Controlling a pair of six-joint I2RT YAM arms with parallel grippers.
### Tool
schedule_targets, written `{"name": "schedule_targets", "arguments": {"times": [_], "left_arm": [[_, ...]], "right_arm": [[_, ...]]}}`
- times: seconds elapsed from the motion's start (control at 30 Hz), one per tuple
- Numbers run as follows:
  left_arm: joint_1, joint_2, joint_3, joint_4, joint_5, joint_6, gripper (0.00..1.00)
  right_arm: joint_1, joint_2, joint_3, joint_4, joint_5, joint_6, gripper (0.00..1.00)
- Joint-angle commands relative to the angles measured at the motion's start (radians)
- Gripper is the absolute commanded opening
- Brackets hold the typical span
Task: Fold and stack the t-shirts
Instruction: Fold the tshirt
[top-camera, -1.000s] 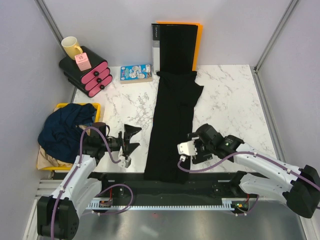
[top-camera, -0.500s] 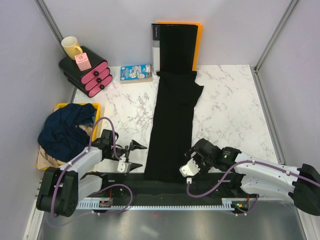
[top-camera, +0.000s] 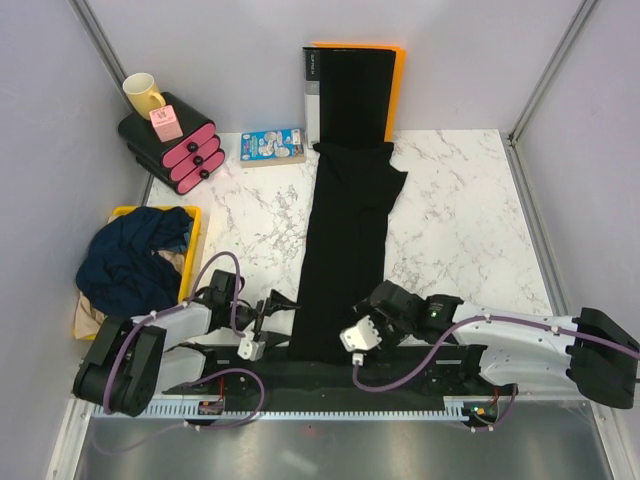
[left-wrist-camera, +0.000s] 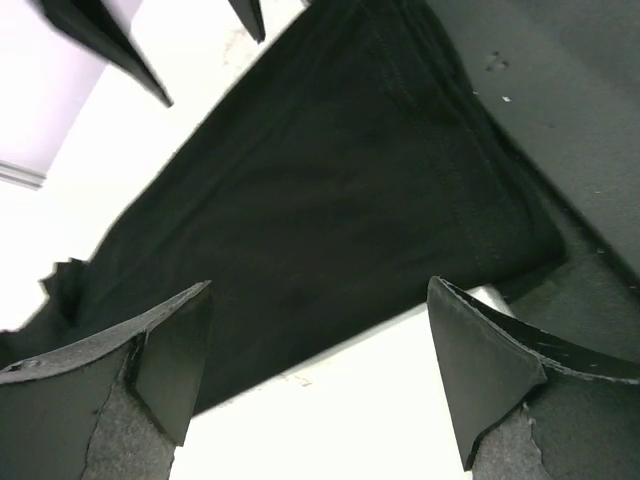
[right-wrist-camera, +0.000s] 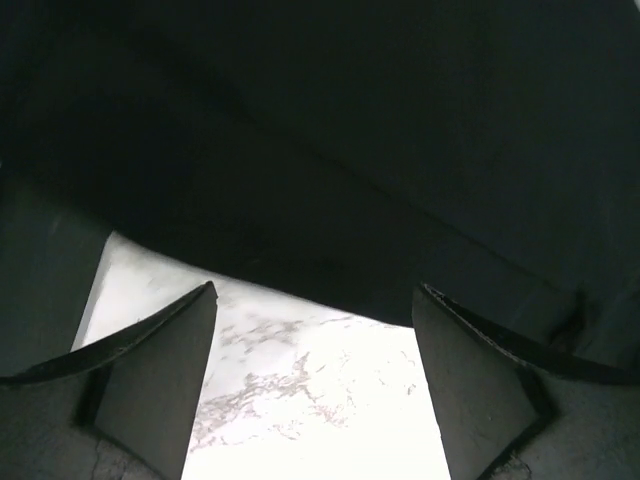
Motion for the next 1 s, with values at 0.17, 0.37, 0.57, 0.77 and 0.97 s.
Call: {"name": "schedule_targets", "arguments": {"times": [0.17, 0.37, 0.57, 0.77, 0.97], "left_arm": [[-0.018, -0.418, 0.09, -0.115, -0.001, -0.148, 0.99], [-0.06, -0.474, 0.335, -0.427, -0.149, -0.689, 0.99], [-0.058, -0.526, 0.3, -0.668, -0.14, -0.334, 0.97], [-0.06, -0.672, 0.078, -0.655, -0.175, 0.113, 0.97], [-0.06, -0.484, 0.035, -0.618, -0.164, 0.459, 0.95]], "right_arm": [[-0.078, 0.007, 0.286, -0.139, -0.15, 0.624, 0.92], [-0.138, -0.008, 0.3, -0.23, -0.207, 0.678, 0.95], [-0.13, -0.046, 0.242, -0.198, -0.108, 0.551, 0.92], [-0.043, -0.13, 0.128, -0.193, -0.085, 0.275, 0.93], [0.014, -0.163, 0.018, -0.169, -0.105, 0.001, 0.92]]}}
